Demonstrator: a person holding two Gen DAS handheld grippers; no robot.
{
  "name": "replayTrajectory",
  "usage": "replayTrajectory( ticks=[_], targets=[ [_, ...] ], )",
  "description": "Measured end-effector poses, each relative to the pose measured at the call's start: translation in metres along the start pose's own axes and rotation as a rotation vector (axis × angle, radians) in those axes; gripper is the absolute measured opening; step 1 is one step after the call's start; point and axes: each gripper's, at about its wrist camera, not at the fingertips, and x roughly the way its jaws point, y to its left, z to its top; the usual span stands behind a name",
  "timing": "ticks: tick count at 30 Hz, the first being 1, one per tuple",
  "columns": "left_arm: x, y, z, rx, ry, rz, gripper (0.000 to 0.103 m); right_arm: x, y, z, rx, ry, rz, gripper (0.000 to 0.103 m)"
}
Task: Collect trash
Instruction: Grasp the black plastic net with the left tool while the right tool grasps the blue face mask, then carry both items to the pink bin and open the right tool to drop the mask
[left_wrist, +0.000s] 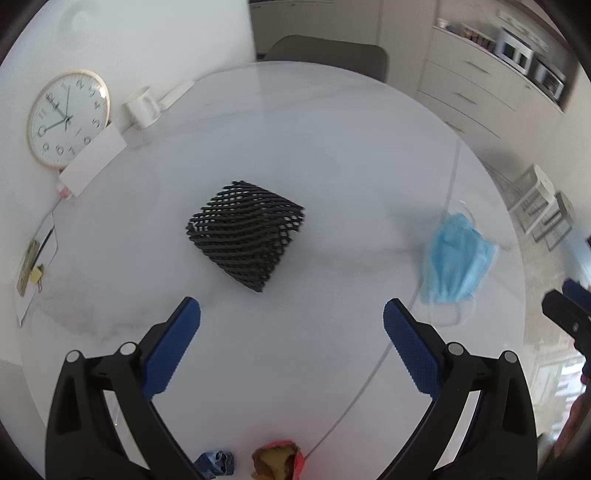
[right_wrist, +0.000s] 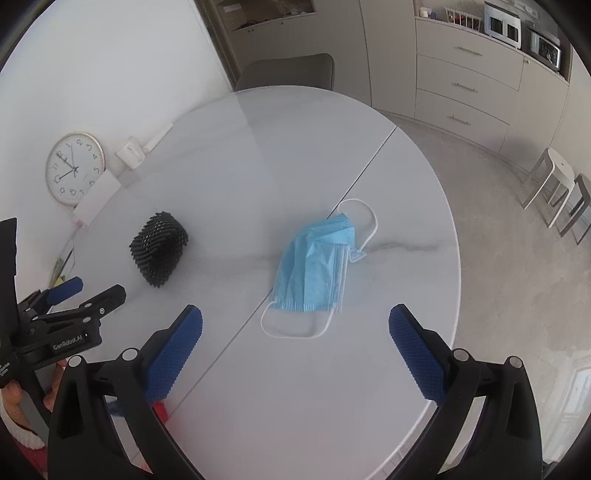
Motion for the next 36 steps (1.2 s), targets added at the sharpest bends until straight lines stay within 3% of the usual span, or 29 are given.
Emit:
replayTrajectory(
  ticks=[8,14,19,21,24,26,27,29,31,36],
  targets=[
    [0.095,0.05,0.051,-0.378,0.14,0.035,0.095,0.079,-0.009,0.026,0.178,0.073,-0.061,0.1],
    [0.144,0.052,0.069,-0.453,0.212,0.097,0.095,0.124,-0.015,0.028,0.251,0.141,-0.119,0.1],
    [0.169,0.054,0.073,-0.517,0.269,0.124,0.09,0.139,-0.01,0.03,0.197,0.152,-0.165,0.1],
    [0.172,0.052,0.075,-0.506,0.281,0.126,0.074,0.142,-0.01,0.029,0.185,0.15,-0.151,0.093],
    [0.167,0.047,0.076,-0.481,0.254,0.134,0.049,0.143,-0.012,0.028,0.179,0.152,-0.123,0.066],
    [0.164,0.047,0.077,-0.456,0.235,0.128,0.022,0.143,-0.013,0.027,0.163,0.155,-0.109,0.044],
    [0.164,0.047,0.077,-0.45,0.231,0.119,0.017,0.142,-0.013,0.027,0.159,0.156,-0.102,0.038],
    [0.159,0.051,0.076,-0.452,0.213,0.1,0.014,0.138,-0.013,0.025,0.155,0.151,-0.078,0.027],
    [0.152,0.054,0.074,-0.452,0.191,0.099,0.013,0.133,-0.014,0.025,0.149,0.141,-0.068,0.024],
    [0.118,0.04,0.068,-0.387,0.122,0.106,0.013,0.11,-0.016,0.029,0.141,0.102,-0.028,0.023]
  ],
)
